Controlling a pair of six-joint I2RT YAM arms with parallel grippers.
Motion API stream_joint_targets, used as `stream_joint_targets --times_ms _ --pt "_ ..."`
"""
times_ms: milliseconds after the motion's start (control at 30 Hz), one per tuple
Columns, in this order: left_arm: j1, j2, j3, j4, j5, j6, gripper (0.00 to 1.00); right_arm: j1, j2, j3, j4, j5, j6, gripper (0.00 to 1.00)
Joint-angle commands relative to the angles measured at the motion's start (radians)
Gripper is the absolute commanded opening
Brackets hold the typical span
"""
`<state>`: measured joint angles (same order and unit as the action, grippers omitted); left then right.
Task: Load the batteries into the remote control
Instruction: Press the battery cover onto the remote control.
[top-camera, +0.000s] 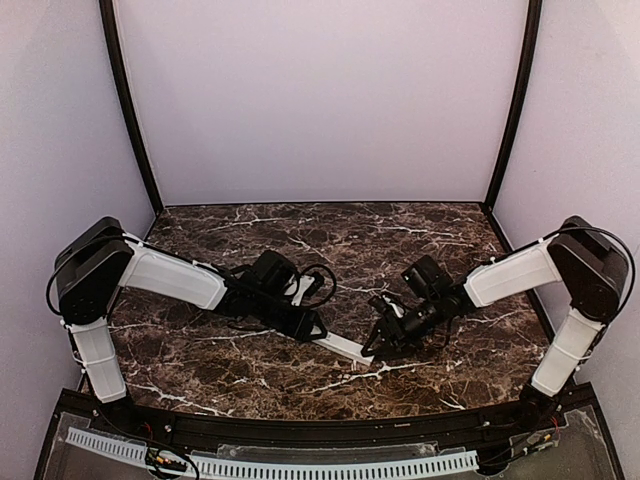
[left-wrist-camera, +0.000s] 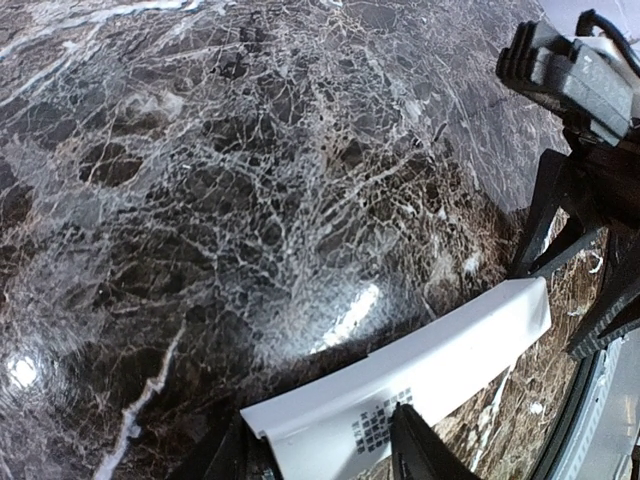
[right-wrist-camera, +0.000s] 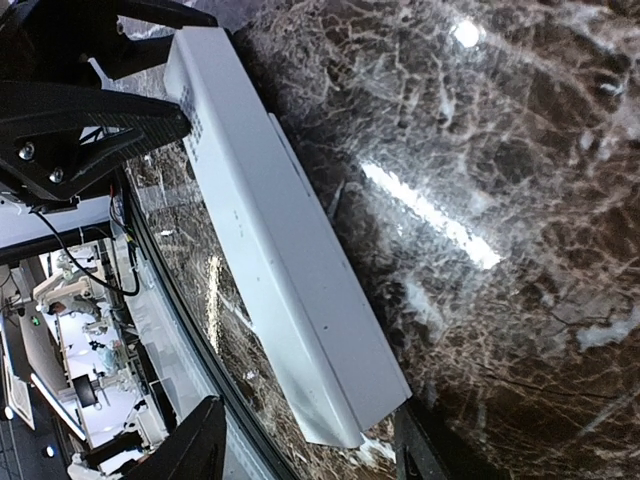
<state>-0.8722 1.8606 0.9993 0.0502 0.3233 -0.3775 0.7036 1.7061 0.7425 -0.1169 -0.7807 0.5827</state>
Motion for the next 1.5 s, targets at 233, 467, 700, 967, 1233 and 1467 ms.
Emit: stream_joint_targets --times_ms 233,467,700,967,1233,1467 --pt "-0.011 0.014 -0.016 -0.102 -0.018 0.018 0.48 -0.011 -0.143 0.042 -0.126 0.194 -0.029 0.59" --pt "-0.011 0.014 -0.015 -0.103 -0.020 0.018 0.48 -0.007 -0.201 0.023 -0.225 0.312 -0.016 0.44" --pt "-0.011 0.017 -0.012 -0.102 -0.024 0.016 0.48 0.064 -0.198 0.058 -0.323 0.464 0.013 0.33" --pt "-0.013 0.017 -0.014 -0.103 -0.027 0.014 0.48 0.154 -0.136 0.103 -0.380 0.580 0.081 0.33" --pt "-0.014 0.020 -0.018 -0.101 -0.027 0.012 0.47 0.185 -0.088 0.151 -0.413 0.626 0.096 0.33" --pt "-0.014 0.020 -0.022 -0.083 0.001 -0.001 0.45 0.198 -0.058 0.173 -0.401 0.619 0.112 0.32"
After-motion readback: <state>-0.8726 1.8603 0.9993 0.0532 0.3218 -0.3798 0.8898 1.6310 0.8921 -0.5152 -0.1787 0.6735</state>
